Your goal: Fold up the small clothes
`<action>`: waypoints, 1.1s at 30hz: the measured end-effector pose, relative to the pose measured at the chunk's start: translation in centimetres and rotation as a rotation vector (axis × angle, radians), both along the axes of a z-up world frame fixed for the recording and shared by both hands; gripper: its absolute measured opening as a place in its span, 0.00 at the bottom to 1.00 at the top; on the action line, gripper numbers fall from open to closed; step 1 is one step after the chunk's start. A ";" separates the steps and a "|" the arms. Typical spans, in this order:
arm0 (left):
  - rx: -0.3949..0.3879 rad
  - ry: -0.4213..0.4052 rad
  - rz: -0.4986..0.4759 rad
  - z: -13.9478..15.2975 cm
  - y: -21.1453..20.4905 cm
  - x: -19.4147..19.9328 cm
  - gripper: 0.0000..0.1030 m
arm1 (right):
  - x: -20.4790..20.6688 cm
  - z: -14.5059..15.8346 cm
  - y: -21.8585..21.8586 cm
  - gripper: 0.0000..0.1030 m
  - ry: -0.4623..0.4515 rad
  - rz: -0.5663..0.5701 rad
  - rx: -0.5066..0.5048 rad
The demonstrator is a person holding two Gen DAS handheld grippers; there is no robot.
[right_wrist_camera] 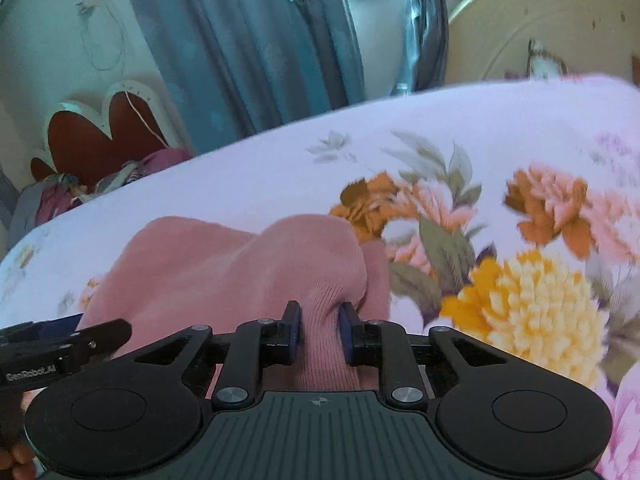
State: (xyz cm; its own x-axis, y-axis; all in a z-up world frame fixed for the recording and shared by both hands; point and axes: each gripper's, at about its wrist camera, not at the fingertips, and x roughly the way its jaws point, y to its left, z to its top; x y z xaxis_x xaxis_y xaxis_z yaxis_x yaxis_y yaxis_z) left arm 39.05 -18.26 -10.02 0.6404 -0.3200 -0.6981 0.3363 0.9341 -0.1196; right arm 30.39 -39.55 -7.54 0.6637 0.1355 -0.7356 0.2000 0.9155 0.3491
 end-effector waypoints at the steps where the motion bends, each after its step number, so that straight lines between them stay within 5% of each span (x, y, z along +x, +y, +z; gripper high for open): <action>1: -0.001 0.000 0.000 0.0 0.0 0.0 0.79 | 0.5 -0.5 -0.8 0.24 0.024 -0.024 0.057; 5: 0.000 0.000 -0.002 -0.1 0.0 0.1 0.80 | 1.9 -1.6 -2.9 0.29 0.039 -0.067 0.195; 7: -0.005 0.003 0.000 -0.2 0.0 0.2 0.81 | 2.1 -1.4 -2.6 0.28 0.029 -0.051 0.186; 8: -0.008 0.006 0.002 -0.3 0.1 0.2 0.81 | 1.8 -0.9 -2.1 0.20 0.005 -0.045 0.141; 12: -0.013 0.008 0.001 -0.3 0.1 0.2 0.81 | -0.3 1.6 1.8 0.16 -0.127 0.040 -0.179; 15: -0.017 0.011 -0.004 -0.4 0.1 0.2 0.83 | -0.1 -0.2 3.4 0.16 -0.038 0.053 -0.346; 18: -0.010 0.013 -0.005 -0.5 0.0 0.2 0.84 | 0.4 -0.9 1.4 0.17 0.008 -0.015 -0.231; 25: -0.011 0.020 0.011 -0.2 0.1 -0.1 0.83 | -1.0 2.4 0.1 0.22 -0.068 -0.060 -0.158; 29: -0.011 0.022 0.008 -0.1 0.1 -1.1 0.82 | -1.9 2.0 1.7 0.22 -0.019 0.020 -0.218; 33: 0.005 0.022 0.008 -0.5 0.1 -1.4 0.84 | -2.3 -0.2 1.0 0.22 0.063 -0.018 -0.227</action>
